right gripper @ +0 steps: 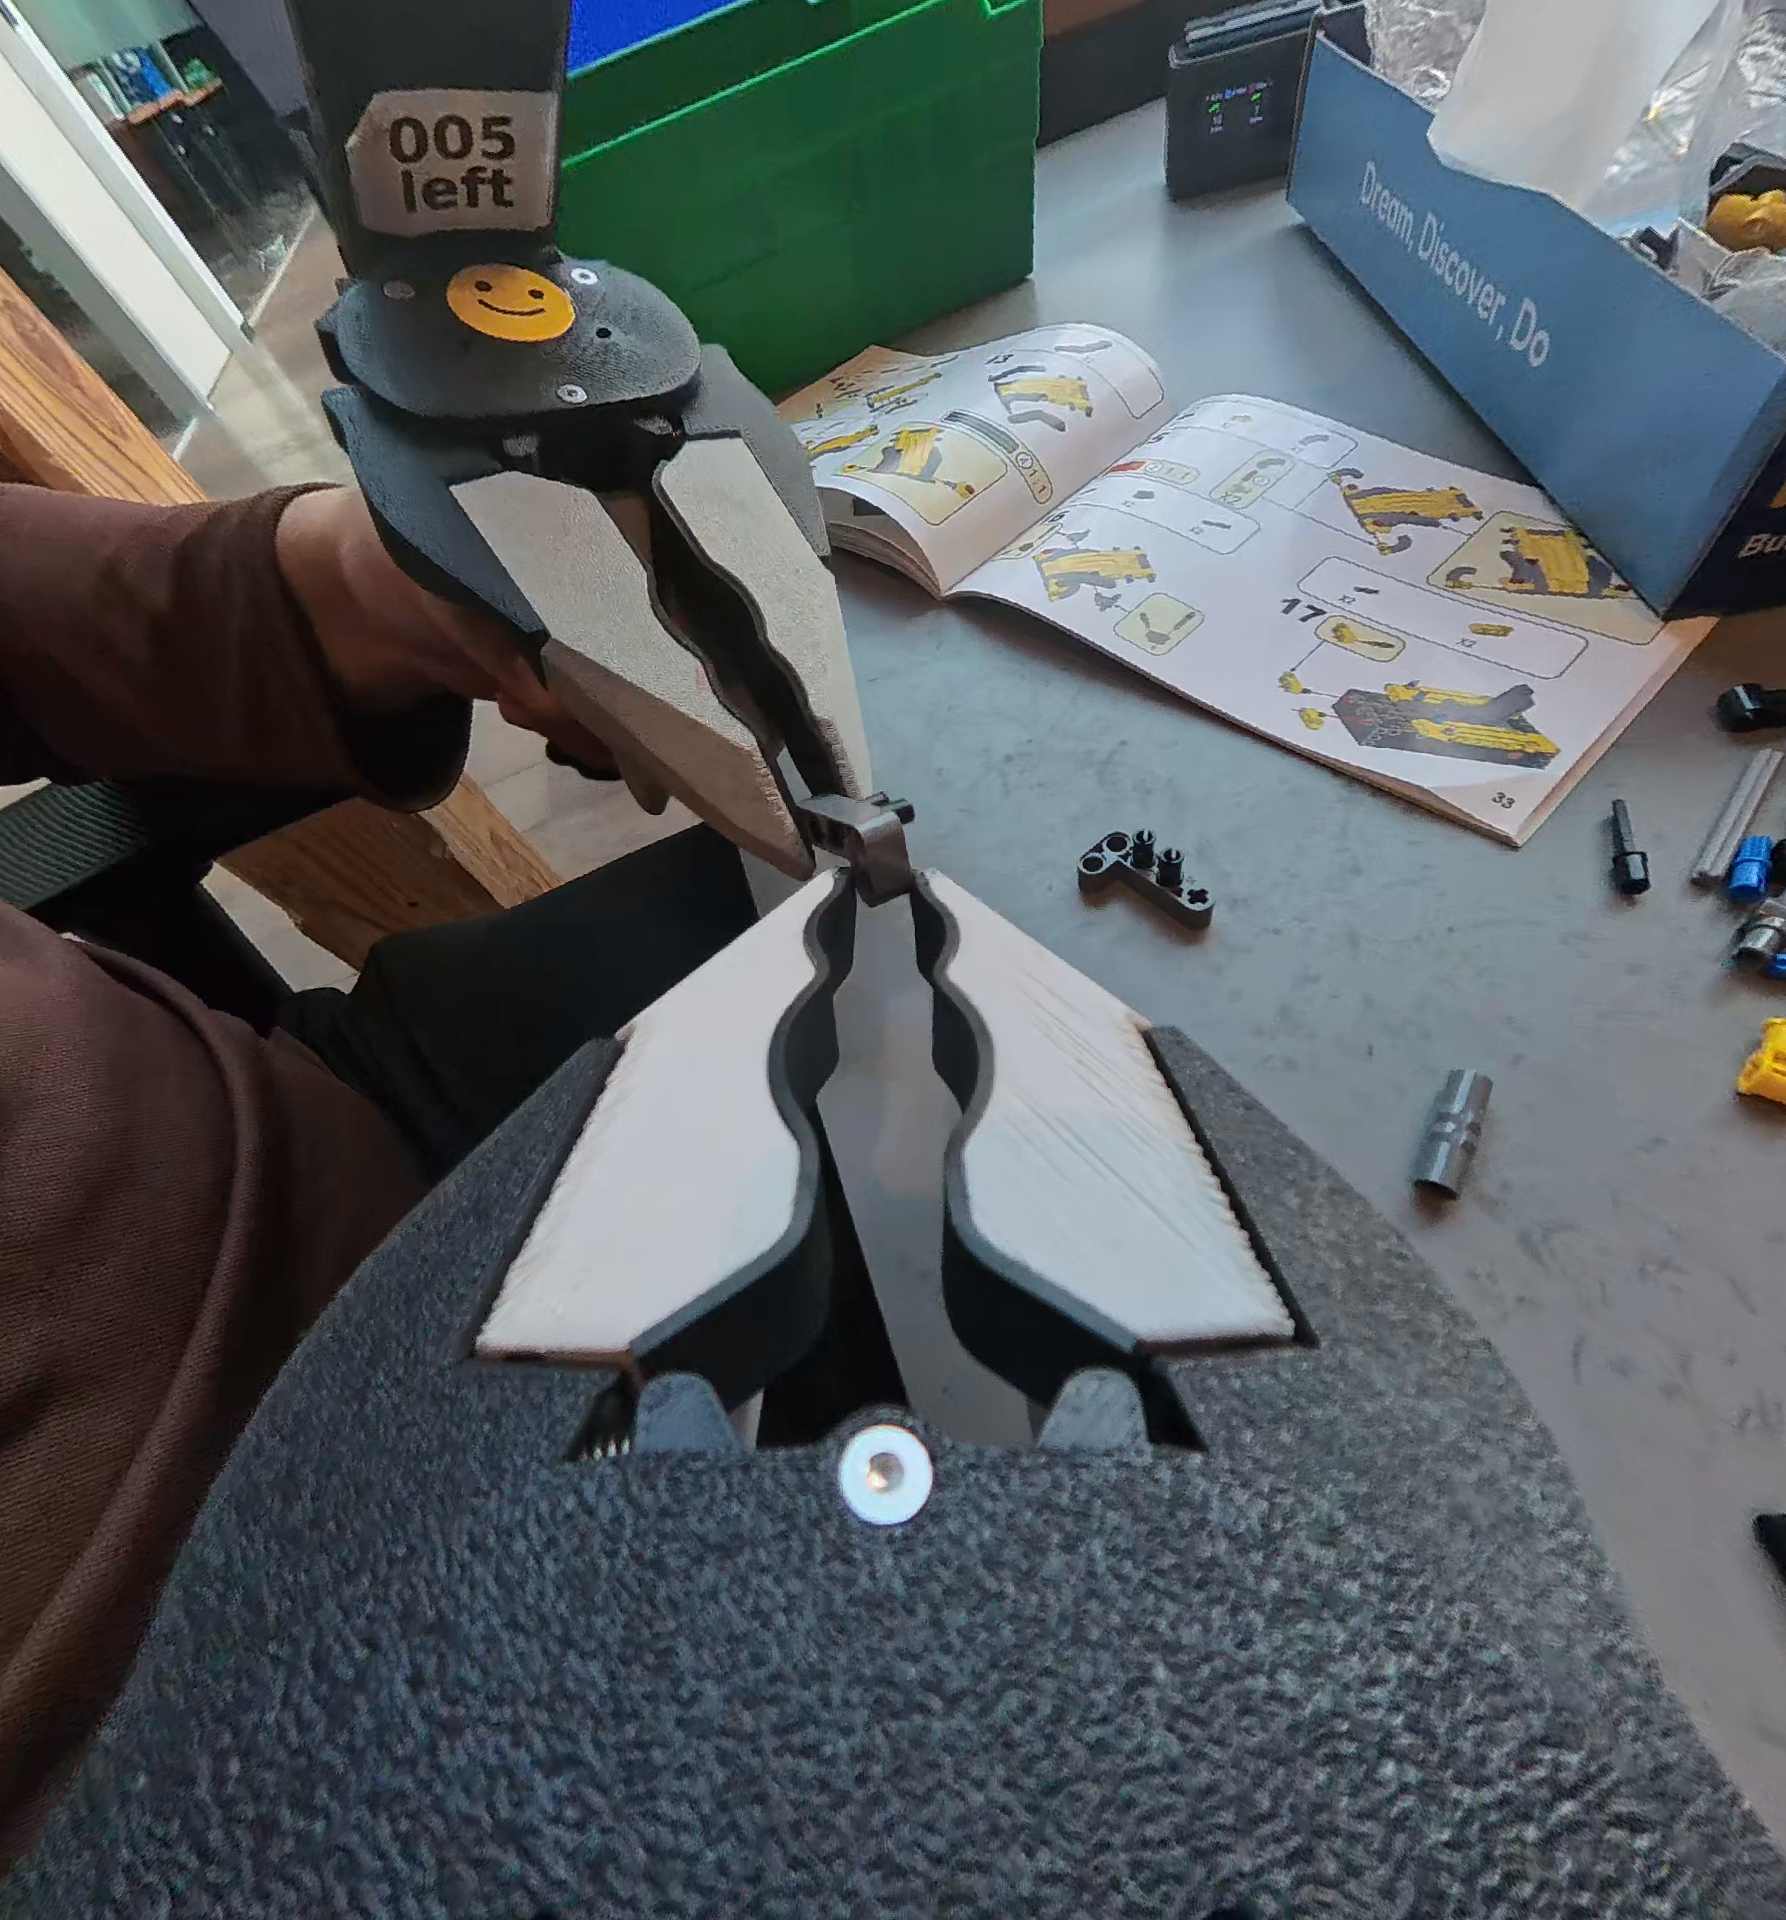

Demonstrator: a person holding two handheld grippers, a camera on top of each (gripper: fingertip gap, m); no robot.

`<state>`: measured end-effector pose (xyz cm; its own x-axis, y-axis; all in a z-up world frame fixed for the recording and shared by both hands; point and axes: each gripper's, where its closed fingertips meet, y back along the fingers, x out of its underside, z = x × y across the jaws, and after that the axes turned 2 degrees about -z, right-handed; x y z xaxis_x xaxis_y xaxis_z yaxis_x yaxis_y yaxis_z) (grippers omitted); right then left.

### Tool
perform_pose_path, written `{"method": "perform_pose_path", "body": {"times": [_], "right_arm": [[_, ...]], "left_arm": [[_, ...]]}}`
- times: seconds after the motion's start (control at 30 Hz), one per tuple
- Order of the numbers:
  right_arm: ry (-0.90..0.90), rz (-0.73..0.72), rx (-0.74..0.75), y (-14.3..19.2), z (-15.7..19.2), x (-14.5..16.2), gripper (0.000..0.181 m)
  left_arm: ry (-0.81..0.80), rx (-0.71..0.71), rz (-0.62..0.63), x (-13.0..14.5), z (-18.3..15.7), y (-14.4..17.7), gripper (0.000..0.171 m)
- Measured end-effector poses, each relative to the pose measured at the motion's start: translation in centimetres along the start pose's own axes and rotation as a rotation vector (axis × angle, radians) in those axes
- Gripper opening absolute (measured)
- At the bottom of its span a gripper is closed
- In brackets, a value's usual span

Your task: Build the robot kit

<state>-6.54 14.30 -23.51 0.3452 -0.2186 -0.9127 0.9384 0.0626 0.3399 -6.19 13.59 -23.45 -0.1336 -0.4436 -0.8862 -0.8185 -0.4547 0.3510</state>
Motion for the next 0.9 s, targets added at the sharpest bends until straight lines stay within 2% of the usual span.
{"method": "perform_pose_path", "body": {"times": [0.1, 0.33, 0.5, 0.63, 0.8, 0.9], "right_arm": [[-0.018, -0.035, -0.013, 0.2, 0.0, -0.4, 0.013], [-0.126, -0.103, -0.037, 0.3, -0.2, -1.2, 0.014], [-0.235, -0.177, -0.115, 0.9, 0.1, -2.2, 0.012], [-0.242, -0.176, -0.083, 0.8, -0.3, -2.0, 0.013], [-0.382, -0.246, -0.157, 1.0, 0.0, -2.7, 0.012], [-0.431, -0.254, -0.179, 0.9, -0.1, -2.7, 0.011]], "left_arm": [[-0.046, -0.029, -0.013, -0.3, 0.1, 0.0, 0.005], [-0.025, -0.054, -0.073, -0.8, 0.3, -0.1, 0.005], [0.000, -0.039, -0.139, -1.6, -0.2, -0.1, 0.006], [0.006, -0.070, -0.142, -1.4, 0.1, -0.4, 0.006], [-0.096, -0.140, -0.171, -2.0, 0.0, -0.2, 0.006], [-0.104, -0.155, -0.168, -2.0, 0.1, -0.2, 0.006]]}}
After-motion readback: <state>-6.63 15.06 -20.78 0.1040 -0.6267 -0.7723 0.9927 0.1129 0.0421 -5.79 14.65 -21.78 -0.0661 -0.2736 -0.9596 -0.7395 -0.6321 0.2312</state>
